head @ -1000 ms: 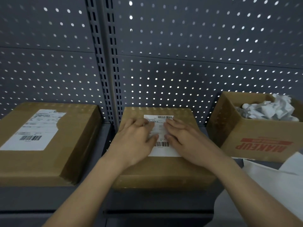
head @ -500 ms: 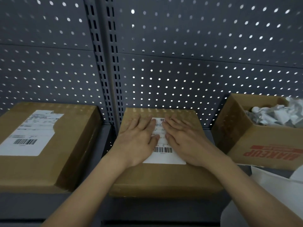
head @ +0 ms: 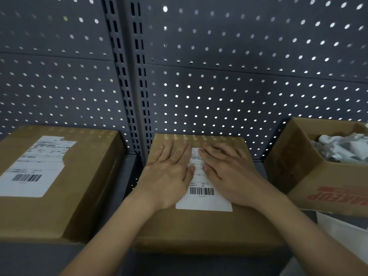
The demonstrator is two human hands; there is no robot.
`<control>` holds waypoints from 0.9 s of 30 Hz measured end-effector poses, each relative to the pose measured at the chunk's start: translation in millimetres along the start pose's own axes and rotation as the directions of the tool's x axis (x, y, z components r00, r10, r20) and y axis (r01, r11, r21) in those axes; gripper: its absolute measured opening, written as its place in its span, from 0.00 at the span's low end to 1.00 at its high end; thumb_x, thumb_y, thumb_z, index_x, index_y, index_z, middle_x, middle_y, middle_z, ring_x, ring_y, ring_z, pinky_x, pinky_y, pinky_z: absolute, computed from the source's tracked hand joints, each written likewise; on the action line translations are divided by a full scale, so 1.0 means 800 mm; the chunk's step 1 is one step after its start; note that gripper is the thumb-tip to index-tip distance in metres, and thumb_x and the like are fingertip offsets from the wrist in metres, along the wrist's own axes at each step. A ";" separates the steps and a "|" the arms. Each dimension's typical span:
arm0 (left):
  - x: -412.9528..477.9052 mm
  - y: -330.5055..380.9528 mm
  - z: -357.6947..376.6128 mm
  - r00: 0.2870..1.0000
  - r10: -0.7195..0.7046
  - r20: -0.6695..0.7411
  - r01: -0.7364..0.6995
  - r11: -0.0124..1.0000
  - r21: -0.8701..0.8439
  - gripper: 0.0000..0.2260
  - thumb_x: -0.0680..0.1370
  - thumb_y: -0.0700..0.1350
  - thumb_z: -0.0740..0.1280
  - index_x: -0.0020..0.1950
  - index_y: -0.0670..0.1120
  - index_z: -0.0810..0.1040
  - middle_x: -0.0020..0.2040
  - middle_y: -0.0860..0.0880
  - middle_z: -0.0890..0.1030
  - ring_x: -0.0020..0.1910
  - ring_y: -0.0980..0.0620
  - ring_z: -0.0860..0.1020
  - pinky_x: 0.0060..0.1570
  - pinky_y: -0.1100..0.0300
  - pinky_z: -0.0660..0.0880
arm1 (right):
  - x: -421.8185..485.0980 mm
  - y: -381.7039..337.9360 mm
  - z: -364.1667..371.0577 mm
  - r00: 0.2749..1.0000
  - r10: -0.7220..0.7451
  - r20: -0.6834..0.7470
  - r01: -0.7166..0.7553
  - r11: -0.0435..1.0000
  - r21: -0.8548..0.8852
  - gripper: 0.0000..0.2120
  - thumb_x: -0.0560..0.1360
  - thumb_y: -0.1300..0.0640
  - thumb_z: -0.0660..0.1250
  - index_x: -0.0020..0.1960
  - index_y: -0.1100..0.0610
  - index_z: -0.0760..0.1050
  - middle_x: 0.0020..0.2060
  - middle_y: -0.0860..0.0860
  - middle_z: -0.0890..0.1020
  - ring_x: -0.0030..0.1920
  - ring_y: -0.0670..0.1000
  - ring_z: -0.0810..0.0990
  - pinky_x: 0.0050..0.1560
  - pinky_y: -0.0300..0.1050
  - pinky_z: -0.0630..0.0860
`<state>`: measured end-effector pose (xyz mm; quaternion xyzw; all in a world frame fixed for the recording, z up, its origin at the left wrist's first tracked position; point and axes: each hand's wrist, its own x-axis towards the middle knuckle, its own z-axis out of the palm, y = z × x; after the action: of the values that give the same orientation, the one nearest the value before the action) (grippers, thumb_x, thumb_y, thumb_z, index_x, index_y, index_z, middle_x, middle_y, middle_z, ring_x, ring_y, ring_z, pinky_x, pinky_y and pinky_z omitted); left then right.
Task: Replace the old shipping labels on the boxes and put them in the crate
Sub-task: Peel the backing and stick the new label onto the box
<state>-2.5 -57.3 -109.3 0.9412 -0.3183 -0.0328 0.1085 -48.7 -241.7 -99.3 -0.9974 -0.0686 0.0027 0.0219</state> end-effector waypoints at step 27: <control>-0.008 -0.004 -0.009 0.991 0.022 -0.129 -0.044 0.983 -0.176 0.25 0.83 0.54 0.51 0.80 0.50 0.52 0.79 0.55 0.52 0.78 0.55 0.45 0.76 0.56 0.47 | -0.012 -0.002 -0.014 0.998 0.008 -0.065 0.001 0.990 0.144 0.27 0.83 0.45 0.46 0.79 0.55 0.53 0.79 0.47 0.52 0.78 0.42 0.46 0.77 0.40 0.41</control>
<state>-4.5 -49.7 -102.8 0.9224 -0.3222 0.0002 0.2129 -58.2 -242.0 -87.7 -0.9929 -0.0658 -0.0249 0.0963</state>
